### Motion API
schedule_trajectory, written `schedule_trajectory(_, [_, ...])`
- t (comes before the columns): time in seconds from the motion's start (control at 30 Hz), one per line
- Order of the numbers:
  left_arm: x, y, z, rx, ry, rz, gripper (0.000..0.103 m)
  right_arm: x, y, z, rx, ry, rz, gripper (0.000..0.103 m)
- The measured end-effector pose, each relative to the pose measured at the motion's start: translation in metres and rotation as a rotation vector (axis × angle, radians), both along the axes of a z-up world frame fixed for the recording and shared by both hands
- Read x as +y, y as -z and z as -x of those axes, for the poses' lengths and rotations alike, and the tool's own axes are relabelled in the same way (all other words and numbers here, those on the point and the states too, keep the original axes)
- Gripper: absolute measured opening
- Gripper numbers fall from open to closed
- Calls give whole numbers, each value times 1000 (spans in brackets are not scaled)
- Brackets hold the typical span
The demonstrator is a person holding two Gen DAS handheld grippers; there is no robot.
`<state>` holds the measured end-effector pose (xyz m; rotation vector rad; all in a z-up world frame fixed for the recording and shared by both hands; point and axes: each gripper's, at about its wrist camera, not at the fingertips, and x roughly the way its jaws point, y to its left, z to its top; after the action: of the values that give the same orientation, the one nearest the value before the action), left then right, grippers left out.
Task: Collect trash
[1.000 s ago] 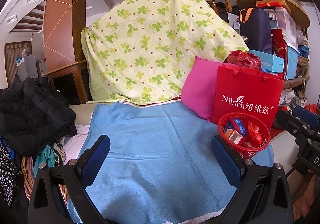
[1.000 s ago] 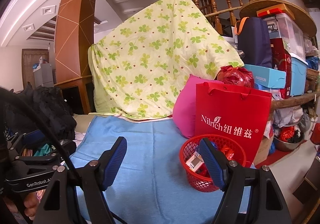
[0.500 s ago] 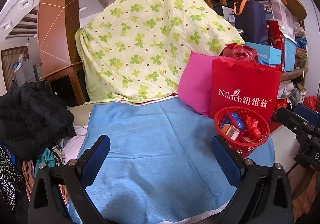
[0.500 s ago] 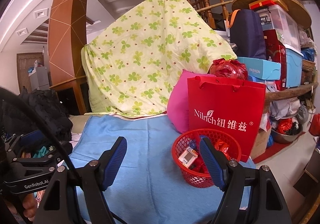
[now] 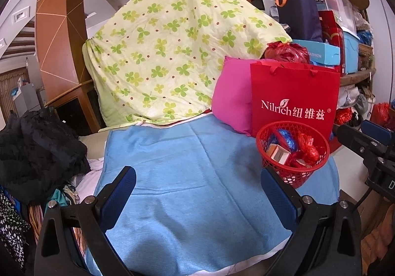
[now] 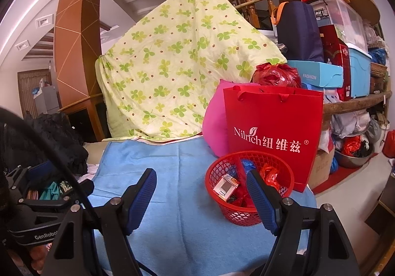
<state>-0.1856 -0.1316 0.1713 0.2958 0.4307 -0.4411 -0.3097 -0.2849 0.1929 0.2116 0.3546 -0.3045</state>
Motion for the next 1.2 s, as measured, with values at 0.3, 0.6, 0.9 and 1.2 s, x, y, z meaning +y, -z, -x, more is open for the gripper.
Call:
schedule_trajectory(0.3, [-3,5,1,1,10,-23,101,-6,6,2,9,10,-10,78])
schedule_trajectory(0.6, [0,7,-1,5,8,-19,101,-6,5,-1,9,8,-10,78])
schedule_trajectory(0.9, [6,8,-4,14,3,-9,101,5,3,-5,17,-1,6,78])
schedule_trajectory(1.2, [13,10,-10,26,-12,2,101,10,3,-9,28,-5,10,78])
